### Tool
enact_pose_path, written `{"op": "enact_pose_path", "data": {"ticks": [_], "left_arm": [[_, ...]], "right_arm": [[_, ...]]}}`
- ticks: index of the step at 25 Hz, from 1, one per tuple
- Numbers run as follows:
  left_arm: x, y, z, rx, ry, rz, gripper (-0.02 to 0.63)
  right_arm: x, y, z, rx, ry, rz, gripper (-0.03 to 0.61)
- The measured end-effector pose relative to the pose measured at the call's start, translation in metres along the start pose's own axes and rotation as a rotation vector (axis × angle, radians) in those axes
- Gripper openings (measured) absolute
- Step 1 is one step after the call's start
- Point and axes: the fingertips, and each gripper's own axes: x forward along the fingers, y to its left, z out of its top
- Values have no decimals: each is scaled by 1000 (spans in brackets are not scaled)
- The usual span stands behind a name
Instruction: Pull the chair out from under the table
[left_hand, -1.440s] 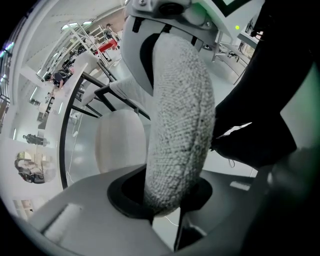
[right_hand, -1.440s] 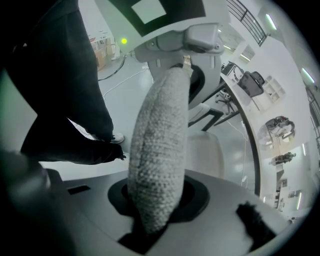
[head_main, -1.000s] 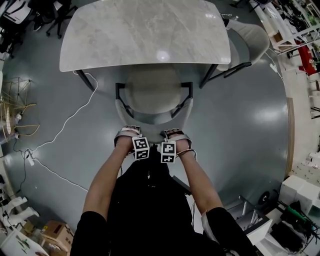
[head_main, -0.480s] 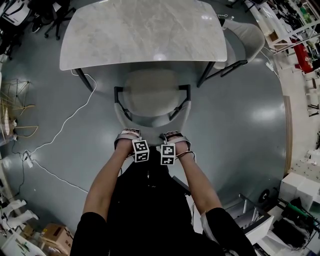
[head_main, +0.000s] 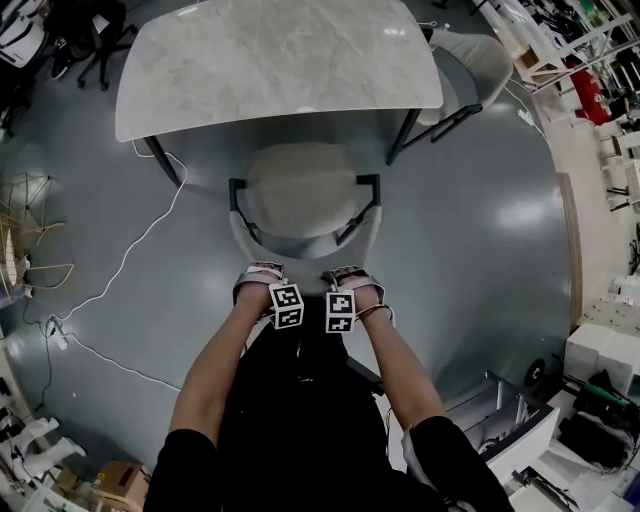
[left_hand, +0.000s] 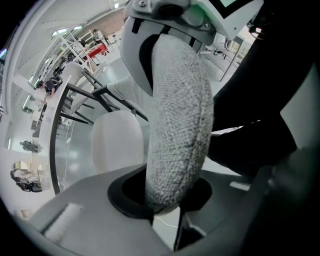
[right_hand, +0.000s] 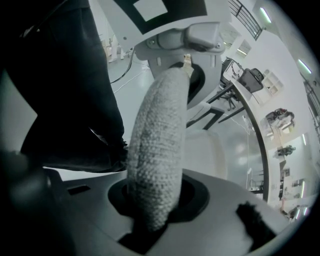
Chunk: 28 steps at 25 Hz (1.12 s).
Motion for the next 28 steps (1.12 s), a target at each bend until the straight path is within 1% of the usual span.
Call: {"op": "enact_pose_path", "data": {"ticks": [4,8,13,20,28], "left_arm": [[-2,-19,4,31,-6,1,98],[-3,-27,-2,50,-12,4,97],[-5,-41,10,52,-12,8,97],[-8,-54,12,41,-4,-10,97],[-9,-72,18,10,6,-18,97]], "right_arm": [[-3,23,6,42,-1,-2,84],[-2,30,13,54,12,-7,84],[-7,46,7,52,7,-4,84],[-10,58,10,51,4,3,84],[-12,75,9,34,0,11,84]]}}
